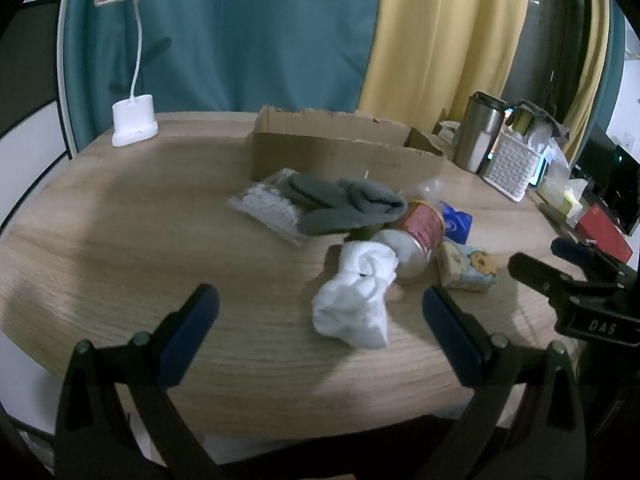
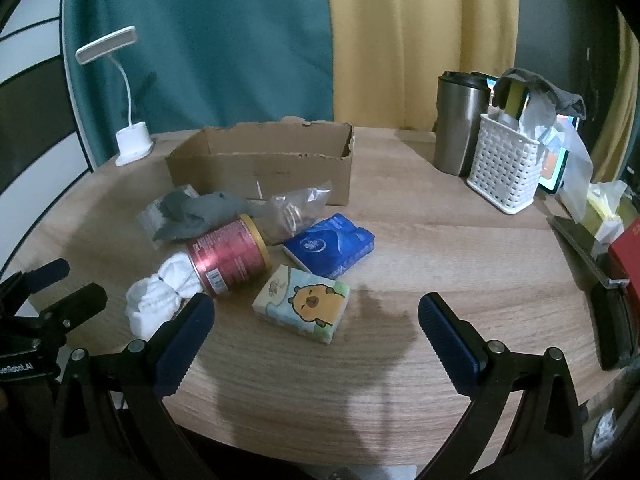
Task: Organize objects
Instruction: 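Move both grippers toward the white sock and capybara tissue box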
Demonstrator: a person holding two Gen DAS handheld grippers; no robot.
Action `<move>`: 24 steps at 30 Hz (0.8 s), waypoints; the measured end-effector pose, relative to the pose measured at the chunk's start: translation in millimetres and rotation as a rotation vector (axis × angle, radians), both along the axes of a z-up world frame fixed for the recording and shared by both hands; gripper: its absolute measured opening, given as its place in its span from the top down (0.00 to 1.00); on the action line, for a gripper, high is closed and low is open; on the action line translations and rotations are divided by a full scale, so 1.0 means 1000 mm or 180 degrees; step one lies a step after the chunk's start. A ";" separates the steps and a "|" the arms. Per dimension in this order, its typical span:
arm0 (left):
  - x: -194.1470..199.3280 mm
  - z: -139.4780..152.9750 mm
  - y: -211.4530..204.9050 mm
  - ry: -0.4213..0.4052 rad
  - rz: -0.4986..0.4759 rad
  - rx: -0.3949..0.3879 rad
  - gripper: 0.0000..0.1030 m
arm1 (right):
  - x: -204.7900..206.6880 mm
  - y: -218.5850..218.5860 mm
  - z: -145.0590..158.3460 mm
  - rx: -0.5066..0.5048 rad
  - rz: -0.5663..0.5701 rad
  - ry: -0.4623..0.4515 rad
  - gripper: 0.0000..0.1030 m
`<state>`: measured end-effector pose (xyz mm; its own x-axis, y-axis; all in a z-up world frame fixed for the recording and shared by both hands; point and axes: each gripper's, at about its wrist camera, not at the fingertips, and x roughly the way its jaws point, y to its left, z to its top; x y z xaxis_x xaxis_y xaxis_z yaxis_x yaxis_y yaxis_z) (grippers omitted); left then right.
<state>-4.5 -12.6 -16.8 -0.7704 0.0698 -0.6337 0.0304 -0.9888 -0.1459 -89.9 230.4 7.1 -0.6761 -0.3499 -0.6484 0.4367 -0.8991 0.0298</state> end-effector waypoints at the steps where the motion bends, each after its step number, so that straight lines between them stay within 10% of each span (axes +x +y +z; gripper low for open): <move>1: 0.000 -0.001 0.000 -0.0005 -0.0002 0.0002 0.00 | 0.000 0.000 -0.001 -0.0001 0.0005 -0.0008 0.00; 24: 0.003 0.000 -0.004 0.0054 0.0072 0.0056 0.00 | 0.002 -0.003 -0.003 0.0001 0.0017 -0.0046 0.00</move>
